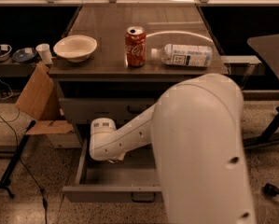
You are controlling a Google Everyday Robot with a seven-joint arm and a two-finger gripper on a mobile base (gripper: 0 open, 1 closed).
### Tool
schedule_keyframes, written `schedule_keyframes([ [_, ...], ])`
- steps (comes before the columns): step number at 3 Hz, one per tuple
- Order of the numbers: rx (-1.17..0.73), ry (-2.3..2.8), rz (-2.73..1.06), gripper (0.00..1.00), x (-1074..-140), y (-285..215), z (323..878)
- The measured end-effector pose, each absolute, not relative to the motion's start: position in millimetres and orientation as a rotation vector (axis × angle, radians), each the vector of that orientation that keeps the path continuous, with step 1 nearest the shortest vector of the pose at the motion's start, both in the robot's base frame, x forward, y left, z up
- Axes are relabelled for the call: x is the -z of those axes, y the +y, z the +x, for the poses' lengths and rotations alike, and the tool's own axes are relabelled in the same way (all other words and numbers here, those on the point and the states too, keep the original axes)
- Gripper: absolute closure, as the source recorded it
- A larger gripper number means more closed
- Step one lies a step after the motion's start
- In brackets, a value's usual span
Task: Pick pepsi can from middle drawer and place on counter
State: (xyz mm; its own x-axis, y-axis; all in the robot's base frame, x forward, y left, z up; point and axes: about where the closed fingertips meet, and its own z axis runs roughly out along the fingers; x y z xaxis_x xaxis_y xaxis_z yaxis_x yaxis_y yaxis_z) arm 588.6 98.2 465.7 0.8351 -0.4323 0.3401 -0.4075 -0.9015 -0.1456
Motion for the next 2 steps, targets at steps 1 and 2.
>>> schedule_keyframes([
  [1, 0.511, 0.634, -2.959, 1.00, -486.8, 86.3, 563.0],
  [2, 0.433, 0.616, -2.989, 1.00, -523.7, 49.9, 529.5],
])
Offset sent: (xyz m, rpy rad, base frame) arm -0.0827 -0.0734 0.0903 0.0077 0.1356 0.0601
